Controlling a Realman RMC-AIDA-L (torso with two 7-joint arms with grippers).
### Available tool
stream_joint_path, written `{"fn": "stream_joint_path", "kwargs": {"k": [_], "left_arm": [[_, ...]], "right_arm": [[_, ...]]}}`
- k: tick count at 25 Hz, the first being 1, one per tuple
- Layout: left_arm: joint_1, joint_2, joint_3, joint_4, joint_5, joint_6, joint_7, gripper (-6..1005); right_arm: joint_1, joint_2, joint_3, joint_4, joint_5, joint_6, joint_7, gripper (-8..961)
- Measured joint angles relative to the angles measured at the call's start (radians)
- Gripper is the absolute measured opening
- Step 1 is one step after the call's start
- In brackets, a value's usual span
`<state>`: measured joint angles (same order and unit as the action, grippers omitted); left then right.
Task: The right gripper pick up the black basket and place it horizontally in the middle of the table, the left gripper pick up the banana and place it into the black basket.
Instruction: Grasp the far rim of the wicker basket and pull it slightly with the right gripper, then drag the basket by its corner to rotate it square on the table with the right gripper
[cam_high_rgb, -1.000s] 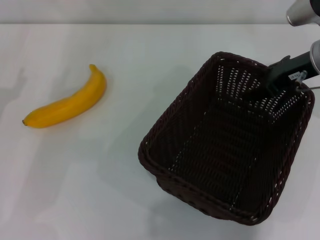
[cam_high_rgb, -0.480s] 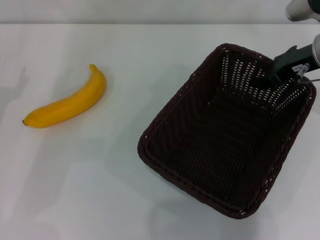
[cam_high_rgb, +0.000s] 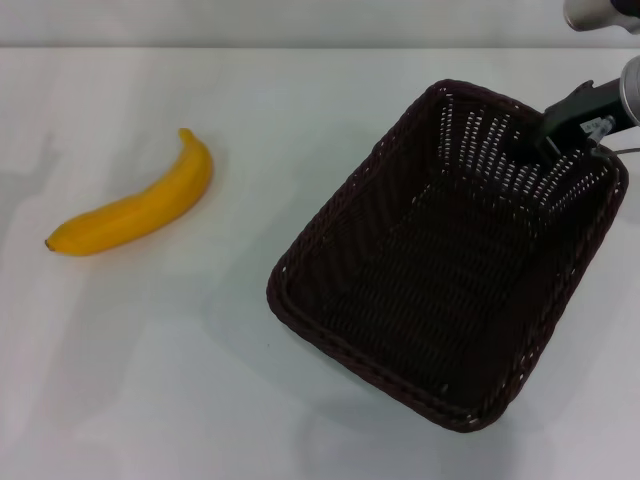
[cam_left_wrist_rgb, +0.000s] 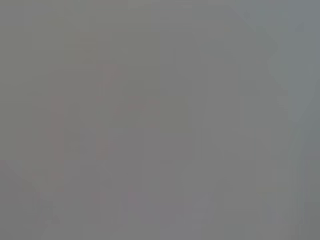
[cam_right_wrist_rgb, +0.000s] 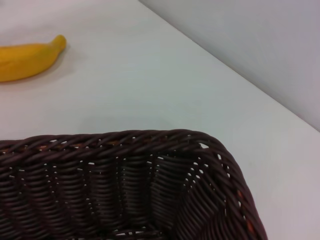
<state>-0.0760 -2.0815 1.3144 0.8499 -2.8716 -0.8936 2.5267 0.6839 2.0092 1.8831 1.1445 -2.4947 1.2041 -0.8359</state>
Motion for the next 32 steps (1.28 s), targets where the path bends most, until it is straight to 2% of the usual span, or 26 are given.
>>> {"fn": "stream_joint_path", "kwargs": {"k": [8, 20, 32], "left_arm": [[-0.001, 0.001, 0.0, 0.0, 0.0, 0.0, 0.001, 879], [0.006, 0.0, 0.0, 0.0, -0.001, -0.013, -0.003, 878], [0.023, 0.0, -0.004, 0.002, -0.008, -0.028, -0.019, 878]], "right_arm": [[-0.004, -0.001, 0.0, 0.021, -0.021, 0.001, 0.04, 276], [-0.036, 0.0, 0.008, 0.173, -0.079, 0.023, 0.416, 250], [-0.168, 0.003, 0.002, 0.335, -0.052, 0.001, 0.674, 200]]}}
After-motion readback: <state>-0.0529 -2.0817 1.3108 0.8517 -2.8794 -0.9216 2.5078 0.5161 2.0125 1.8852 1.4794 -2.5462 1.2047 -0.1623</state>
